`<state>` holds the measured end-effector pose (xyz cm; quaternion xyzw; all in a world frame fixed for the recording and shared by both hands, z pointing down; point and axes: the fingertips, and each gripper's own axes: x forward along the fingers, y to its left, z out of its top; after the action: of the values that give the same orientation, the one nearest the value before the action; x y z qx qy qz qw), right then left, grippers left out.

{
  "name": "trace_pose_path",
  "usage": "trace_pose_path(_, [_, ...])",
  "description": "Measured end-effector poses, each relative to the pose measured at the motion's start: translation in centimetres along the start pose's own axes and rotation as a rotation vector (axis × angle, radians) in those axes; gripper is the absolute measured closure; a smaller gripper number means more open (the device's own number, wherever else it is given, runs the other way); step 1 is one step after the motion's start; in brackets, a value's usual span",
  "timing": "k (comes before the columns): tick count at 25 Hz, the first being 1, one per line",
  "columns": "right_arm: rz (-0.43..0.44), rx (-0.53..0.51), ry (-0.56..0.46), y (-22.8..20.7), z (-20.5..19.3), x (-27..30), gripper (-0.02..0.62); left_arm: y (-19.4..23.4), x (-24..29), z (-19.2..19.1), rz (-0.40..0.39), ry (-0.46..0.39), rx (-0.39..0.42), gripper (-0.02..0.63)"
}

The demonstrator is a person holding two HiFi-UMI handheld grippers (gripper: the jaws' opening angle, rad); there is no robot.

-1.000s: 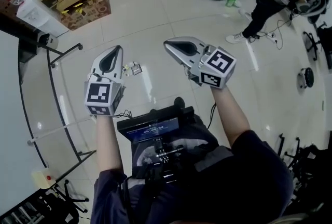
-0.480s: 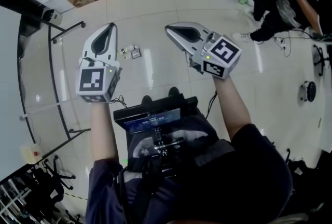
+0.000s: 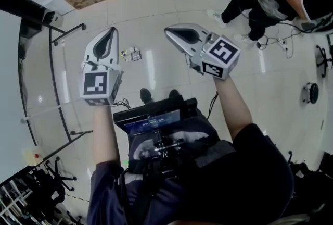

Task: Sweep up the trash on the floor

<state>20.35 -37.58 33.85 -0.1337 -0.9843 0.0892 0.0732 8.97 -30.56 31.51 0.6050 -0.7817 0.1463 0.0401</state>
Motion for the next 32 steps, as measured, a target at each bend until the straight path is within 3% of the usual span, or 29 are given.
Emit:
trace_pose_path(17, [-0.064,-0.061,0.035,2.2,2.1,9.5,0.586,7.5,-1.0,-2.3,-0.120,-0.009,0.009,0.603])
trace_pose_path(21, [-0.062,-0.034,0.032,2.6,1.9,10.5,0.586,9.1,-1.7,-3.2,-0.106,0.023,0.037,0.603])
trace_pose_path(25, [-0.055,-0.052,0.058,2.9,1.7,11.9,0.586,10.5,-2.0,-3.8,-0.097,0.020,0.010,0.603])
trace_pose_path(32, [-0.053,-0.050,0.052,2.8,1.6,12.2,0.586,10.1,-1.8,-4.3,-0.113,0.023,0.004,0.603])
